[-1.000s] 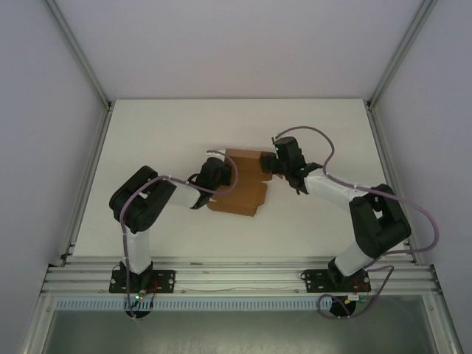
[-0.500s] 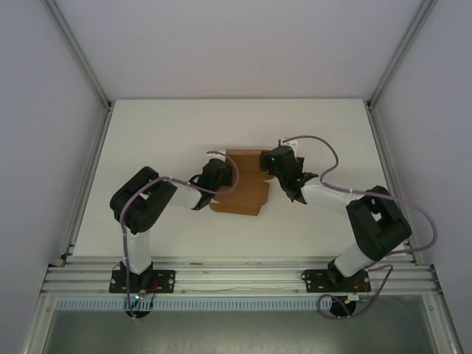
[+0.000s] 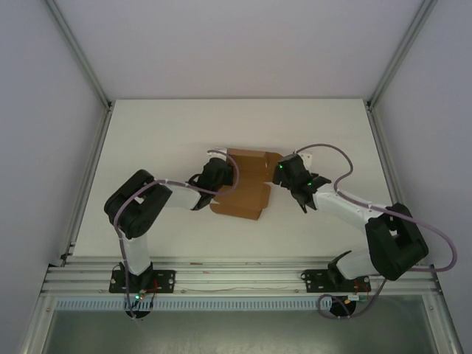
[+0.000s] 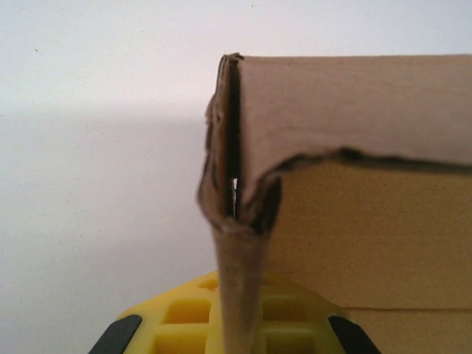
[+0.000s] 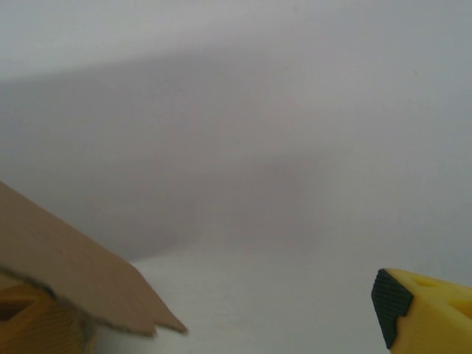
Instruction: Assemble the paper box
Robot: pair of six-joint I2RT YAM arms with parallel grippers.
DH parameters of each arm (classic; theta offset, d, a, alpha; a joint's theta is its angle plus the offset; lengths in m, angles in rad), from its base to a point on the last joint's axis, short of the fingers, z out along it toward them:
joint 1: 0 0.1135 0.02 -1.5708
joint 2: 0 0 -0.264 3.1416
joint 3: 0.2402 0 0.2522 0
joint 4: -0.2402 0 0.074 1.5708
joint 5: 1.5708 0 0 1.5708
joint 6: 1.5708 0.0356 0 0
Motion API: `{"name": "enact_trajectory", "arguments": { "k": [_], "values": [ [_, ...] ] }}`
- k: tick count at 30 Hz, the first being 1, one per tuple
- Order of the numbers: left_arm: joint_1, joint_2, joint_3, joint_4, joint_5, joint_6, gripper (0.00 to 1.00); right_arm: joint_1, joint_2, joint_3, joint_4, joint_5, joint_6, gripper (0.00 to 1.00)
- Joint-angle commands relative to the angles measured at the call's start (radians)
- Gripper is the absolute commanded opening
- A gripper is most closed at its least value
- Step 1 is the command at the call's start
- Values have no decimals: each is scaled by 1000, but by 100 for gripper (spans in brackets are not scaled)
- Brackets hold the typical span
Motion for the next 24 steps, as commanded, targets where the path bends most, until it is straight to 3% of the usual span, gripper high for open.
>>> {"name": "enact_trajectory", "arguments": {
  "k": [1,8,18,24],
  "values": [
    [-2,-46,6,-40,-21,-16,0,-22,34,17,-92,13,37,93],
    [-1,-49,12,-54,3,-22,0,-26,110,43,-29,-57,14,93],
    [-2,-38,11,-44,40,-13,0,-27,66,-13,203,-243,-65,93],
    [-3,-35,15,-42,58,-29,0,-22,129,5,274,-325,-84,92]
  ]
}}
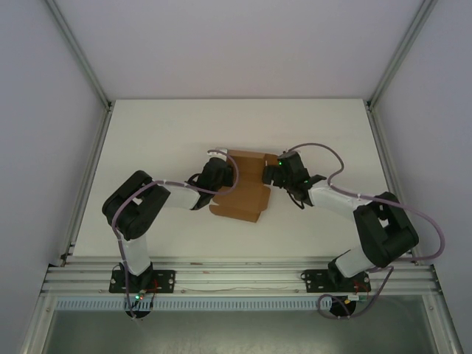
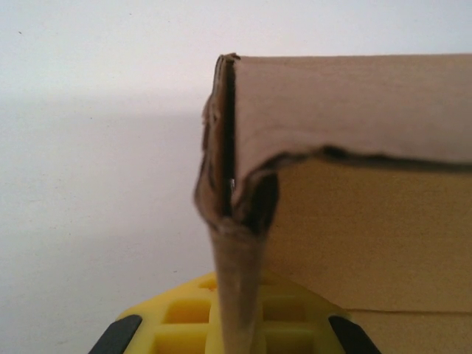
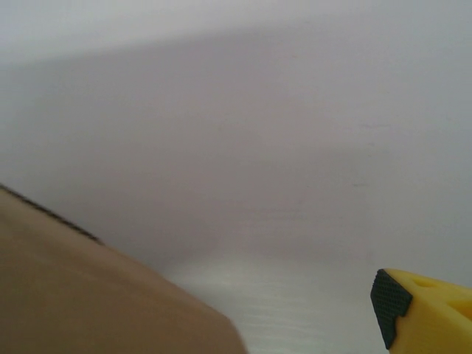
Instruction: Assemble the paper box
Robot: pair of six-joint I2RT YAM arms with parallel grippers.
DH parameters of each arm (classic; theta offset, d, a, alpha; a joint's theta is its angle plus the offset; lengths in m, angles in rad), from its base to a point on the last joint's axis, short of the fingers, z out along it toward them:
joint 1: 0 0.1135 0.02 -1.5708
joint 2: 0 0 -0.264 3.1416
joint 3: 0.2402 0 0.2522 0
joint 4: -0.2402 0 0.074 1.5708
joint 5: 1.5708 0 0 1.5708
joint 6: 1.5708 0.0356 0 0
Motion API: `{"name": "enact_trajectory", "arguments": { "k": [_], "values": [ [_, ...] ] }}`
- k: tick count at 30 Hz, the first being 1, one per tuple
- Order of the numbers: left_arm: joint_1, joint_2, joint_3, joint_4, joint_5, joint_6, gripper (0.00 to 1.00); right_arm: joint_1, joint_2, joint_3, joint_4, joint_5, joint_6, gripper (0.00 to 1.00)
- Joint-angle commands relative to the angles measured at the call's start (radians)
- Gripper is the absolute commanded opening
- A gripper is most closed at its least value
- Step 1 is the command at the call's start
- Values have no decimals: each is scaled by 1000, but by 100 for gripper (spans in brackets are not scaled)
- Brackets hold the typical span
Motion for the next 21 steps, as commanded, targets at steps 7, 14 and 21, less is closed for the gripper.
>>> {"name": "enact_trajectory", "arguments": {
  "k": [7,14,21],
  "values": [
    [-3,-20,15,-9,25,-26,0,68,122,42,112,175,-41,92],
    [-2,-19,9,-13,-10,-11,0,92,57,23,72,237,-64,93],
    [-1,-19,2,-9,-31,18,0,91,-224,-75,-94,84,-145,94]
  ]
}}
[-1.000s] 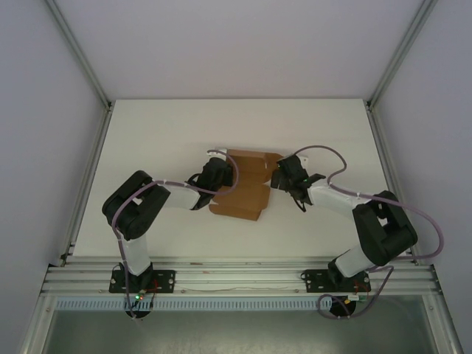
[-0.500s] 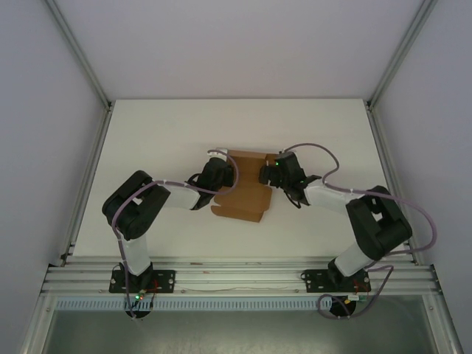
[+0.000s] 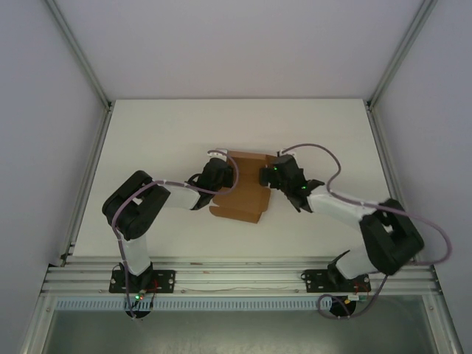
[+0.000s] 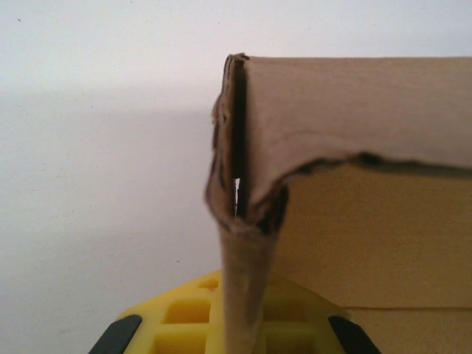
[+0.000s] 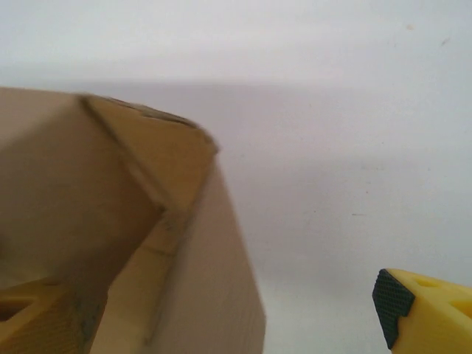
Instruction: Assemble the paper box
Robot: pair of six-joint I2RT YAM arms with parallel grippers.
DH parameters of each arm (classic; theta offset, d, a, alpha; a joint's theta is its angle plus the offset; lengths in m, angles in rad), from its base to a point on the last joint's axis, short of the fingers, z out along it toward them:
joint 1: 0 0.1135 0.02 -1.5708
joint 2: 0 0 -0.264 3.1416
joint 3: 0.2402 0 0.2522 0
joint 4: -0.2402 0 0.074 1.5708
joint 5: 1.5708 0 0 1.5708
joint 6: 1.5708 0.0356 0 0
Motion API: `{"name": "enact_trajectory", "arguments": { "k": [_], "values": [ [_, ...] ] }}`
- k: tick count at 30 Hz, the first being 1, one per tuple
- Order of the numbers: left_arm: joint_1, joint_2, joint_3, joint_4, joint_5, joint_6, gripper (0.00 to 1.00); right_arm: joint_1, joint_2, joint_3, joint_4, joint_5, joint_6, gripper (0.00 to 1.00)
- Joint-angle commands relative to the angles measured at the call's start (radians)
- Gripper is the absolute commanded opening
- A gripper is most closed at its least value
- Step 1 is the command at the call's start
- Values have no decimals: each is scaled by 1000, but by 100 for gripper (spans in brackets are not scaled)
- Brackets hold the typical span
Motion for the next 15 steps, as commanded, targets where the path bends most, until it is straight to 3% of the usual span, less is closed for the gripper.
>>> {"name": "enact_trajectory", "arguments": {
  "k": [1,5,8,11,15],
  "values": [
    [-1,-19,-2,20,-25,22,0,3,-144,-54,-116,-56,-50,94],
    [0,-20,-32,79,-29,44,0,-76,-321,-136,-122,-91,-11,92],
    [-2,-9,-57,135,-19,69,0,-229,-407,-192,-77,-272,25,81],
    [-1,5,-65,162,-16,82,0,-336,-410,-218,-38,-443,-22,71],
    [-2,9,-96,233,-13,88,0,-377,-310,-198,-3,-624,-143,56]
  ]
}}
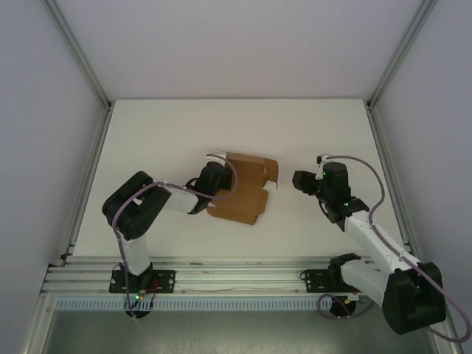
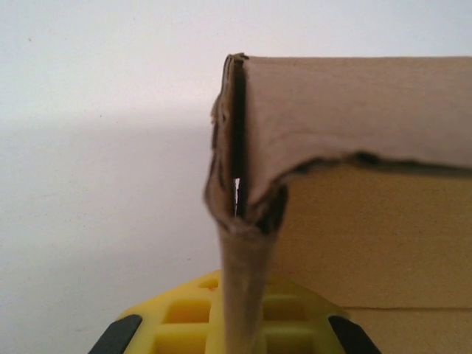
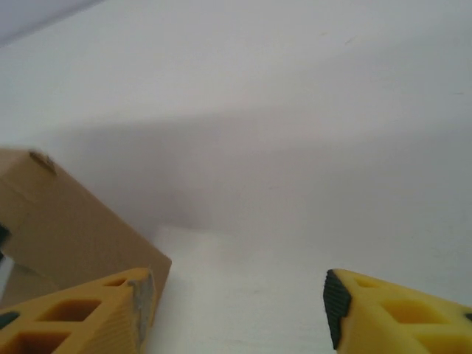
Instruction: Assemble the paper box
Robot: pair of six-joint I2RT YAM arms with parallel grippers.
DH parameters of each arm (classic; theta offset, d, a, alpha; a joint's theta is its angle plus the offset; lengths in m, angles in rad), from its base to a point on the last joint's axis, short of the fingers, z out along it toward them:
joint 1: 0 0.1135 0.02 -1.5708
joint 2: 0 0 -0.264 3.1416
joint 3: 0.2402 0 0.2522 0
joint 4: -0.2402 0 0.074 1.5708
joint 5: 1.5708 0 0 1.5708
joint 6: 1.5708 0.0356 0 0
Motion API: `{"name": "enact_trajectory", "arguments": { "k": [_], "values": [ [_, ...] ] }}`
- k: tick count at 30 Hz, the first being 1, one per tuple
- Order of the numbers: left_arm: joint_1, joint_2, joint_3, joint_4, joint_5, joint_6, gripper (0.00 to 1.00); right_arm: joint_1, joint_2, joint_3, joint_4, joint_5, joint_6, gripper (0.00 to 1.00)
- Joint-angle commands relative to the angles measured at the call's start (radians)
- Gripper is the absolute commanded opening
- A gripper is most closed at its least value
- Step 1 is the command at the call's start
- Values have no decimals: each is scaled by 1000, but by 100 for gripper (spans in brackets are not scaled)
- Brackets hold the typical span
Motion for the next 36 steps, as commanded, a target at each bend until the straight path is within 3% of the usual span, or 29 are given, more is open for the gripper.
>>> {"name": "enact_trajectory", "arguments": {
  "k": [1,5,12,18,24,30,36],
  "values": [
    [-3,9,-34,114,-8,31,0,-11,86,39,33,-261,-128,54],
    [-4,18,-54,153,-18,52,0,-11,205,122,19,-411,-170,46],
    [-16,32,-62,175,-41,70,0,-4,373,195,66,-568,-205,42],
    [-26,44,-69,193,-43,74,0,53,460,251,36,-587,-286,38],
    [-33,56,-56,174,-44,88,0,112,509,300,54,-426,-281,37],
    [-39,60,-51,166,-34,107,0,182,558,330,100,-134,-228,39],
    [-44,63,-35,136,-50,113,0,238,590,281,289,130,-113,37]
  ]
}}
